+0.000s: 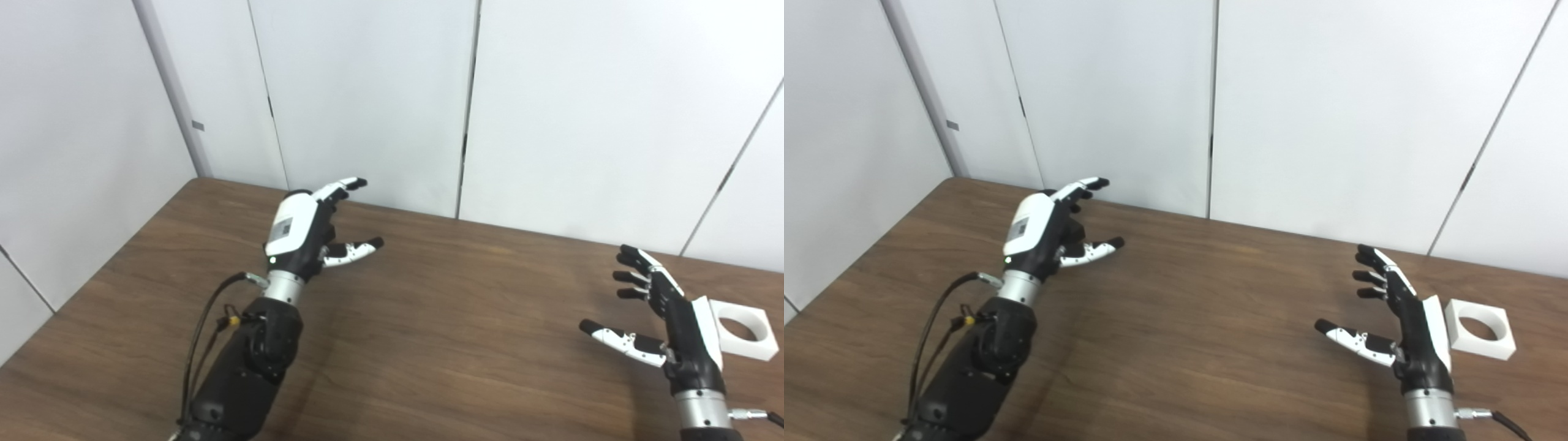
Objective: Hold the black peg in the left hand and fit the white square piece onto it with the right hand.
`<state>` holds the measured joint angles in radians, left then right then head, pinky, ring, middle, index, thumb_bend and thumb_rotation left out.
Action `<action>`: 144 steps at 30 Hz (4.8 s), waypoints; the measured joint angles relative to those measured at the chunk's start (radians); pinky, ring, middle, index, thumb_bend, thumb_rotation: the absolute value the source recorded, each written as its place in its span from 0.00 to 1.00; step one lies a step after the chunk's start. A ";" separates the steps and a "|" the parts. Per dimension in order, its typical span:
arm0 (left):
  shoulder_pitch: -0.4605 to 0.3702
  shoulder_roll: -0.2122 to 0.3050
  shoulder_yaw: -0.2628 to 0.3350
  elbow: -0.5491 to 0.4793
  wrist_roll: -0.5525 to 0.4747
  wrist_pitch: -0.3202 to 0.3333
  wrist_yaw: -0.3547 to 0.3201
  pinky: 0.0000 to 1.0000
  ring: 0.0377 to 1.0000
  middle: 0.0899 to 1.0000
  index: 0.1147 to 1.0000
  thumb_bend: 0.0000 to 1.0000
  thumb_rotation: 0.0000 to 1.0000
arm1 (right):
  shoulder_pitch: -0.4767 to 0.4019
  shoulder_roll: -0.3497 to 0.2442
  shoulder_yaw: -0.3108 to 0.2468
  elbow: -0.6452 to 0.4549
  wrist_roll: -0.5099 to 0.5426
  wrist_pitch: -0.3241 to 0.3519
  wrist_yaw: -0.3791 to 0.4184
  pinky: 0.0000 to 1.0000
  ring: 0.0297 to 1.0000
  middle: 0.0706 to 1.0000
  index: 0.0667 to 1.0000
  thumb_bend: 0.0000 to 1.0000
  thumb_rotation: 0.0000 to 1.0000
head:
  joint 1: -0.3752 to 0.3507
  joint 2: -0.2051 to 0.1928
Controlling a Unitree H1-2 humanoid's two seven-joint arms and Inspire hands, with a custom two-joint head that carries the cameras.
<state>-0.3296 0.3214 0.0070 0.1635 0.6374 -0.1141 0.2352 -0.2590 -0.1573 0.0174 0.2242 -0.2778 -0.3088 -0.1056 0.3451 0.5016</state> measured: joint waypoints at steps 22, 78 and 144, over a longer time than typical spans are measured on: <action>-0.027 0.100 0.047 0.074 -0.024 0.079 0.002 0.72 0.85 0.86 0.84 0.86 0.39 | 0.001 0.000 -0.001 -0.008 0.002 0.025 0.022 0.65 0.76 0.82 0.83 0.64 0.08 | 0.009 0.008; -0.106 0.236 -0.164 0.142 0.091 0.508 -0.239 0.98 1.00 1.00 0.71 1.00 0.69 | 0.006 -0.003 -0.002 -0.039 -0.005 0.044 0.036 0.65 0.74 0.82 0.83 0.63 0.12 | -0.002 0.029; -0.052 0.227 -0.278 0.177 0.105 0.099 -0.089 0.64 0.83 0.83 0.42 0.53 0.06 | 0.024 -0.023 -0.003 -0.069 0.013 0.068 0.058 0.65 0.74 0.82 0.82 0.60 0.25 | -0.064 0.090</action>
<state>-0.3811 0.5486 -0.2715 0.3403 0.7419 -0.0151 0.1462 -0.2346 -0.1804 0.0144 0.1555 -0.2644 -0.2405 -0.0472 0.2808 0.5921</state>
